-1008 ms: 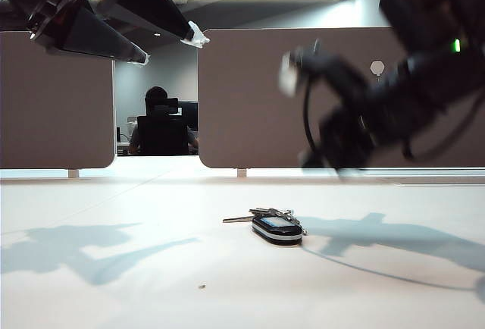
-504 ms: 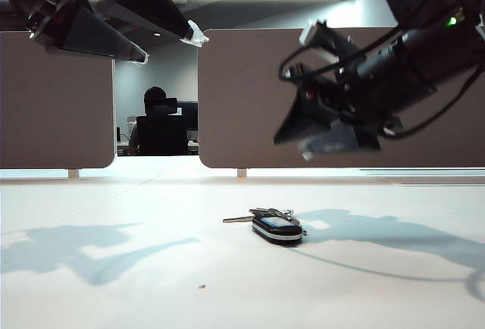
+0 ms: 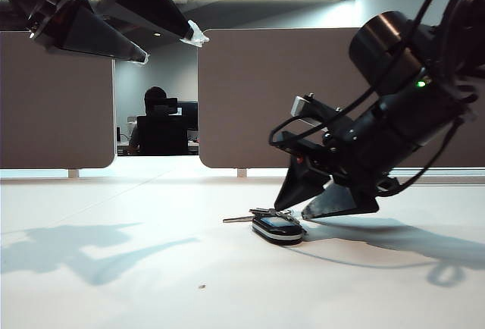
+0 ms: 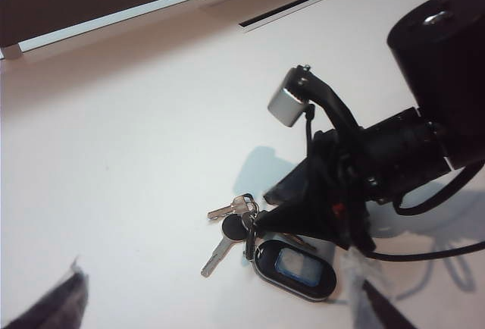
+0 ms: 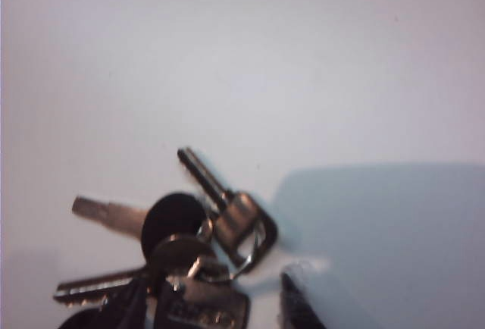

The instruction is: Hang the bunch of keys on the hook.

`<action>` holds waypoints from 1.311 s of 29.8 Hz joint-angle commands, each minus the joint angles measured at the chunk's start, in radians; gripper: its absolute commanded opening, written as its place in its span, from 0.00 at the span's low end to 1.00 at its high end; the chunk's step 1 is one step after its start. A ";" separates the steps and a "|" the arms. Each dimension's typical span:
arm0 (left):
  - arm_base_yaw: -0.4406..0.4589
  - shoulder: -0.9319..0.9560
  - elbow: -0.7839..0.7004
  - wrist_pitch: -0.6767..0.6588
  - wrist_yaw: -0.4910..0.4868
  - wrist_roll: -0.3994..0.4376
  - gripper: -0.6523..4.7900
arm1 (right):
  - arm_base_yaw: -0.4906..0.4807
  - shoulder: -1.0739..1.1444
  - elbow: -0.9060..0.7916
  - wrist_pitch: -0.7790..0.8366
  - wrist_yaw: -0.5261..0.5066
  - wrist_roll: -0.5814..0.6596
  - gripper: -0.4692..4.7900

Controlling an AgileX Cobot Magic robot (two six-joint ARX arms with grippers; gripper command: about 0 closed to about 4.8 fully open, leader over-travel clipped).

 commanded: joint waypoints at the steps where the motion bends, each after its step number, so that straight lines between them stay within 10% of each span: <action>1: 0.000 -0.004 0.005 0.006 0.001 0.000 1.00 | 0.001 0.023 0.028 0.009 -0.003 0.037 0.52; 14: -0.001 -0.004 0.005 0.006 0.001 0.000 1.00 | 0.002 0.079 0.061 -0.109 -0.007 0.098 0.06; 39: 0.000 -0.004 0.006 0.029 0.001 0.000 1.00 | 0.000 -0.187 0.128 -0.016 -0.102 -0.032 0.08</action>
